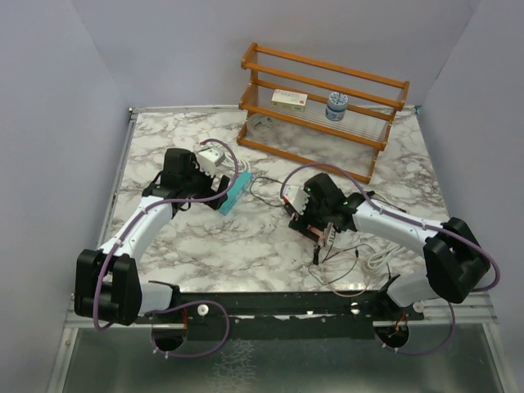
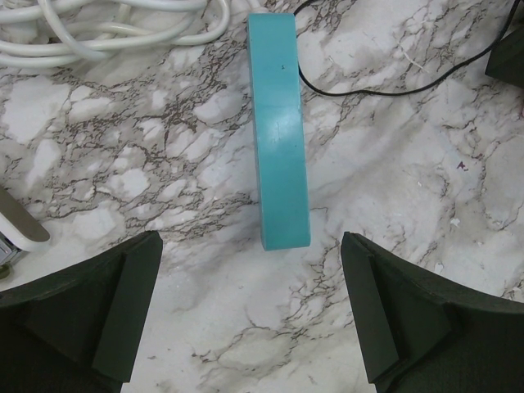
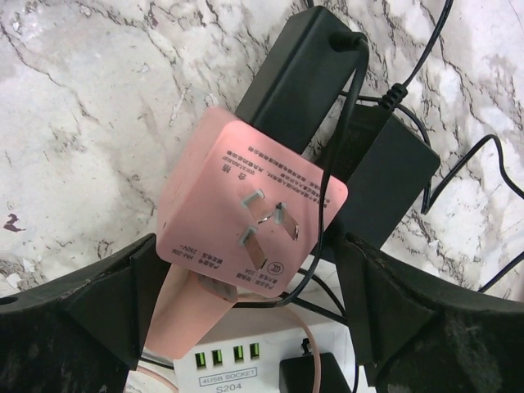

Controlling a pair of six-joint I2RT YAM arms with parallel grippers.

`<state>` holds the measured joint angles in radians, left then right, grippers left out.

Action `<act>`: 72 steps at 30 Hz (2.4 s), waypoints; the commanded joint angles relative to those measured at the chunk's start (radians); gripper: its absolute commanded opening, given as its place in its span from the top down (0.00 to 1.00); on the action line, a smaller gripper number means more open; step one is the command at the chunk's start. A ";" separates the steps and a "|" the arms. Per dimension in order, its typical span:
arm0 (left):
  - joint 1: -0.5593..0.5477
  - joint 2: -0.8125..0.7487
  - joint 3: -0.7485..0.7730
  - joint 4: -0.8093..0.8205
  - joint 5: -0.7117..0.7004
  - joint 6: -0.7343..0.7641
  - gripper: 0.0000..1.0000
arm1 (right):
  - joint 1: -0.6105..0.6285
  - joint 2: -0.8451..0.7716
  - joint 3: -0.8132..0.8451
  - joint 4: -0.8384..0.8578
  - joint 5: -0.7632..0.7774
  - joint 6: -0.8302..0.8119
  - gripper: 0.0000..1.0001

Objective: Pull the plug off the socket

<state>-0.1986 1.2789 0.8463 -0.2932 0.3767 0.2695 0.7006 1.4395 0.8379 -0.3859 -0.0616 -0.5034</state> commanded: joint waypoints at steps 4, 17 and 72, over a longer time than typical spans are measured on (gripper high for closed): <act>0.002 0.016 -0.003 0.000 0.012 0.002 0.01 | -0.001 0.014 0.048 -0.033 -0.118 0.022 0.07; 0.002 0.022 -0.004 -0.003 0.013 0.006 0.01 | -0.001 0.061 0.058 0.013 -0.059 0.067 0.07; -0.492 0.522 -0.045 0.709 0.594 0.377 0.13 | -0.156 -0.200 -0.146 -0.095 -0.411 -0.376 0.99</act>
<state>-0.6727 1.7573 0.7929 0.3576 0.9710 0.5266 0.5522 1.2613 0.7120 -0.4583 -0.4408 -0.8661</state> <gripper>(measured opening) 0.919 0.643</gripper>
